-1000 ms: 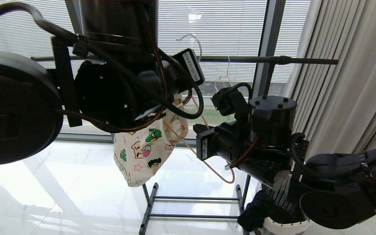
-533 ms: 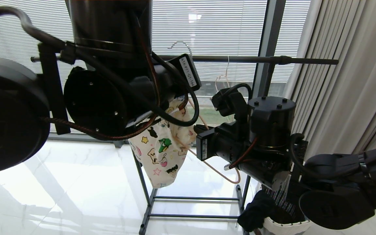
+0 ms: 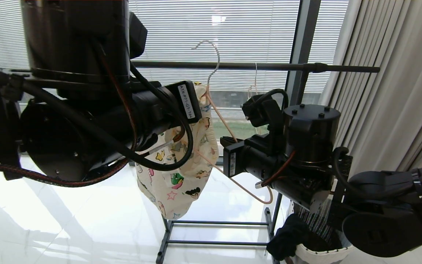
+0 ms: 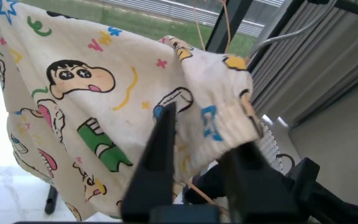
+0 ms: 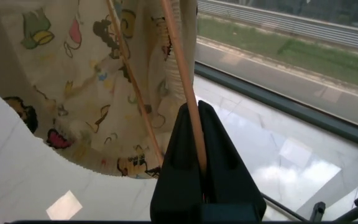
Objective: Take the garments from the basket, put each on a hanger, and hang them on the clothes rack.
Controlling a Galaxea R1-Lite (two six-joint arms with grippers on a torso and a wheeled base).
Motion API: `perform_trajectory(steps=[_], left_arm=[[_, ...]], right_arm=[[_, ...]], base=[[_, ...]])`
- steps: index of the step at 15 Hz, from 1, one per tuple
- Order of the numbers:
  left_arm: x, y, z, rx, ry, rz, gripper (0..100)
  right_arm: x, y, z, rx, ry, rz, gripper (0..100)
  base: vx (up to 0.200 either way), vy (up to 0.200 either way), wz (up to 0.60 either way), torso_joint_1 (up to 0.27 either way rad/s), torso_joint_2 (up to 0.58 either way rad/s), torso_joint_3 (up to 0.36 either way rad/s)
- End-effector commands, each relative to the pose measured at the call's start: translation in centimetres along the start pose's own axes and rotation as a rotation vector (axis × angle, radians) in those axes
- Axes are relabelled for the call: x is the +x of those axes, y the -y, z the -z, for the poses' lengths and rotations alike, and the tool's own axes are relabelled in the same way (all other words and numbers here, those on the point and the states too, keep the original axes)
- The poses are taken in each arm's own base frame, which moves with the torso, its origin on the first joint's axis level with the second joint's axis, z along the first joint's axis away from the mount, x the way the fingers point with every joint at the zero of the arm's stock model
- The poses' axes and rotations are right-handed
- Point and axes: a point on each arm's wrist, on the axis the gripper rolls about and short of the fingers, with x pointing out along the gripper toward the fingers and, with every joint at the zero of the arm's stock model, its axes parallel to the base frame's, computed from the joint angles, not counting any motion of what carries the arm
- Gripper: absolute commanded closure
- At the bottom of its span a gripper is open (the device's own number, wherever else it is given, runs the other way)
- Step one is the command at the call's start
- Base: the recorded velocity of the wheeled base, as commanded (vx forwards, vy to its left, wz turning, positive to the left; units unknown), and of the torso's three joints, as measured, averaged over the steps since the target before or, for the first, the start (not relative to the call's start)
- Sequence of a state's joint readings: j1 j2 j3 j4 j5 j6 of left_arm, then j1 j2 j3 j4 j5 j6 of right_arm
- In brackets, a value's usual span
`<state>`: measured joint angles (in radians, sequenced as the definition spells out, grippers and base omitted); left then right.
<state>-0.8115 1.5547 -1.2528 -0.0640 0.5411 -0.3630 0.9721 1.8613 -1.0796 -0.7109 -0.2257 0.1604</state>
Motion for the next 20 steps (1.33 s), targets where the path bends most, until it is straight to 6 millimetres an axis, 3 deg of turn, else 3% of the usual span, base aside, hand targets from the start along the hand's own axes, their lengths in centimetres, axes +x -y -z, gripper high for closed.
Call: perform_trajectory(steps=[1,6,13,15,18,20], left_arm=[[-0.4,-0.1,-0.4,-0.009,0.012,0.006,0],[-4.5,-1.4,-3.0,-0.044,0.061,0.171,0],[-5.0,-2.9,-2.8,0.093,0.075,0.126,0],[-5.1,-6.2,-2.6,0.208,0.072,0.061,0],[-7.0,-9.4,-2.1,0.300,0.065,0.143,0],[-7.5,-11.0,-0.8,0.338,0.032,0.147,0]], right_arm=[[-0.4,0.0,-0.5,0.003,0.015,0.000,100],[-1.6,0.0,-2.3,-0.007,0.075,-0.018,100],[-2.3,0.2,-2.9,-0.015,0.087,-0.027,100],[-4.9,2.2,-2.2,-0.084,0.038,-0.095,100],[-8.2,4.6,-1.2,-0.174,-0.006,-0.165,100],[-9.3,4.9,-0.7,-0.181,-0.021,-0.178,100]], base=[[0.000,0.000,0.00,0.000,0.00,0.000],[0.000,0.000,0.00,0.000,0.00,0.000],[0.000,0.000,0.00,0.000,0.00,0.000],[0.000,0.000,0.00,0.000,0.00,0.000],[0.000,0.000,0.00,0.000,0.00,0.000],[0.000,0.000,0.00,0.000,0.00,0.000]])
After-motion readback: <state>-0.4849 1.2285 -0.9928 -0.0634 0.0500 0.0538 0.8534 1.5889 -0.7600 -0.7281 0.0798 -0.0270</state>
